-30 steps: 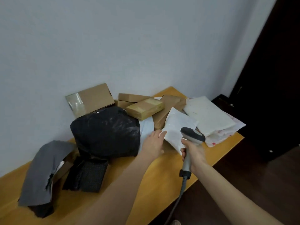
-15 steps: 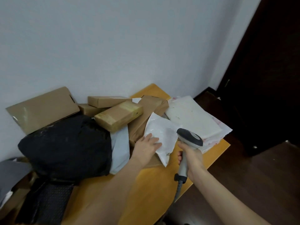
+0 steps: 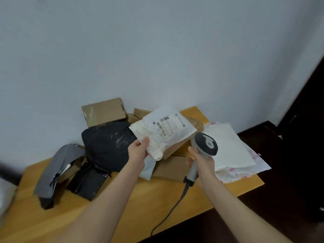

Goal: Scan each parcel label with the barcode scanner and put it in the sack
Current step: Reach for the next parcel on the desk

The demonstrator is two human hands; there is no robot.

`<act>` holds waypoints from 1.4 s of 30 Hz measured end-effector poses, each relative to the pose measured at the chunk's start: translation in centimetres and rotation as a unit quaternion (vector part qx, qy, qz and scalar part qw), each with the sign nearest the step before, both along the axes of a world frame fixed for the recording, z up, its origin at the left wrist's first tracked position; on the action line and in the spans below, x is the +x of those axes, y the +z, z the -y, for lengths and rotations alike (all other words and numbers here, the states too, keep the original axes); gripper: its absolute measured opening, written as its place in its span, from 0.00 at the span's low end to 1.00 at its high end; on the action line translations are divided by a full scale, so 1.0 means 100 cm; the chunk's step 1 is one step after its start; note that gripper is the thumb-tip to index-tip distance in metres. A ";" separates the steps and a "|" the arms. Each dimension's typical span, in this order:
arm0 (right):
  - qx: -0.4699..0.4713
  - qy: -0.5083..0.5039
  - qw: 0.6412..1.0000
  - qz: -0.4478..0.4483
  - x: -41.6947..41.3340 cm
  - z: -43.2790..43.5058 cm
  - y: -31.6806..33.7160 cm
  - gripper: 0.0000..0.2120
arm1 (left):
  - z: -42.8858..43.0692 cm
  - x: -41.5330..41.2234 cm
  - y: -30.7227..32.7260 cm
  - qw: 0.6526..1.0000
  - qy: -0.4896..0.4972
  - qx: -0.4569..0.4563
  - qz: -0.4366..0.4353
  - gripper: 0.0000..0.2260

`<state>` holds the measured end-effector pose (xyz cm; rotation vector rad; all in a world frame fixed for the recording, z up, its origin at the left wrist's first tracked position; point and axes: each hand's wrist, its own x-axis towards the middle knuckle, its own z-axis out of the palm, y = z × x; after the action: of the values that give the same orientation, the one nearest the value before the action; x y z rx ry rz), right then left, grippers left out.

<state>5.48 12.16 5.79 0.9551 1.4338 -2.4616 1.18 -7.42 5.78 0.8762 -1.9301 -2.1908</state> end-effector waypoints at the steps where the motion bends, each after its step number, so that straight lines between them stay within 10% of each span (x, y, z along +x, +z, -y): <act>1: -0.002 0.005 1.000 -0.003 0.001 0.003 0.003 0.15 | 0.002 0.010 0.004 0.999 0.005 0.036 -0.003 0.04; 17: 0.074 0.052 0.996 -0.009 0.021 0.098 0.029 0.14 | 0.115 0.126 0.026 0.962 -0.236 0.137 0.025 0.26; 24: 0.145 0.138 0.978 -0.065 0.037 0.130 0.027 0.15 | 0.150 0.121 0.050 0.980 -0.174 -0.053 0.083 0.12; 42: 0.141 0.331 0.928 -0.097 0.142 0.164 0.037 0.07 | 0.172 0.130 0.002 0.993 0.096 0.030 0.054 0.06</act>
<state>19.69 -4.21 9.49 0.1828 1.8279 -1.9104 14.20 -24.58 5.97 1.1602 -1.7481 -2.1385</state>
